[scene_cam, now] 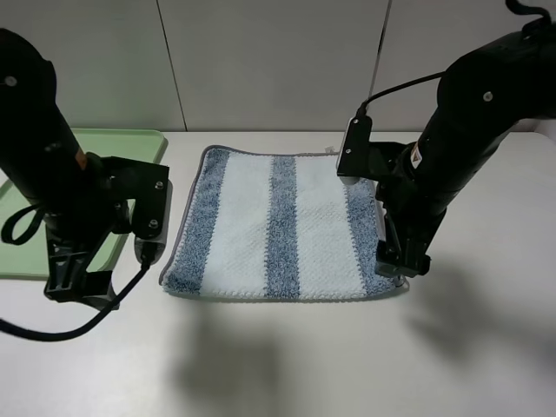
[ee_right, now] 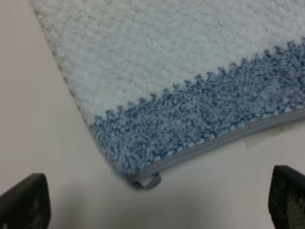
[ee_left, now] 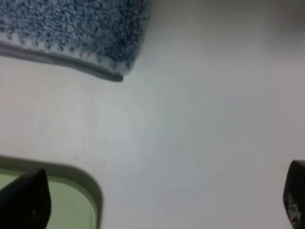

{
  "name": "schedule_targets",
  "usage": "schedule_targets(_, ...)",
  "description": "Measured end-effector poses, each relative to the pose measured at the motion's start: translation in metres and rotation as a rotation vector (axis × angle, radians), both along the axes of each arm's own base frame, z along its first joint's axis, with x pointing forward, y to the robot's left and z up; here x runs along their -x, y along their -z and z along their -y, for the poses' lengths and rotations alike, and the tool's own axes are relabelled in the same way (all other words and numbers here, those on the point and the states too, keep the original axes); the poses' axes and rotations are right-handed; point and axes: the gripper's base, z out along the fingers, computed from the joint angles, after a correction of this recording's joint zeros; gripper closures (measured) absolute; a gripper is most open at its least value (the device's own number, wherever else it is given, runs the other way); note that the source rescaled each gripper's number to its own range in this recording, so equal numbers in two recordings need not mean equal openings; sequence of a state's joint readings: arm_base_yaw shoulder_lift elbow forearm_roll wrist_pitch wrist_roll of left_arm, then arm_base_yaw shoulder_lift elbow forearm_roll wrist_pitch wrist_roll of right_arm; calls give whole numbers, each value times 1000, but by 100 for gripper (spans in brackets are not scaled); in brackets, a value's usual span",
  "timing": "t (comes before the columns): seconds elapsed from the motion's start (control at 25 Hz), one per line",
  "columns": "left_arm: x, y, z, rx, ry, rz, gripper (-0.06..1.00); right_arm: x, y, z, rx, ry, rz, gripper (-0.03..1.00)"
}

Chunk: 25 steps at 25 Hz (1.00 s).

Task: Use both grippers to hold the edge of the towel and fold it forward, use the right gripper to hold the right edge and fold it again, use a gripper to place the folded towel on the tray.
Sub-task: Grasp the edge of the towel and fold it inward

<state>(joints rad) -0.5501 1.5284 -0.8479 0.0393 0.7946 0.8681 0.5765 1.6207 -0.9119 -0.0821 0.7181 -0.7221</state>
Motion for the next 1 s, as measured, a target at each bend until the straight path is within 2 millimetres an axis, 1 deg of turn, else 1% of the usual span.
schedule_targets(0.2, -8, 14, 5, 5, 32, 9, -3, -3, 10, -2, 12, -23, -14, -3)
schedule_targets(0.44, -17, 21, 11, 30, 77, 56, -3, -5, 21, -4, 26, -31, -38, -3)
schedule_targets(0.6, -20, 30, 13, 24, 94, 47, -3, -5, 27, -5, 25, -42, -42, -3)
schedule_targets(0.84, -23, 42, 17, 20, 125, 41, -2, 0, 36, -2, 26, -57, -60, -3)
schedule_targets(1.0, -22, 48, 25, 20, 163, 36, -2, 2, 37, -4, 4, -53, -70, -3)
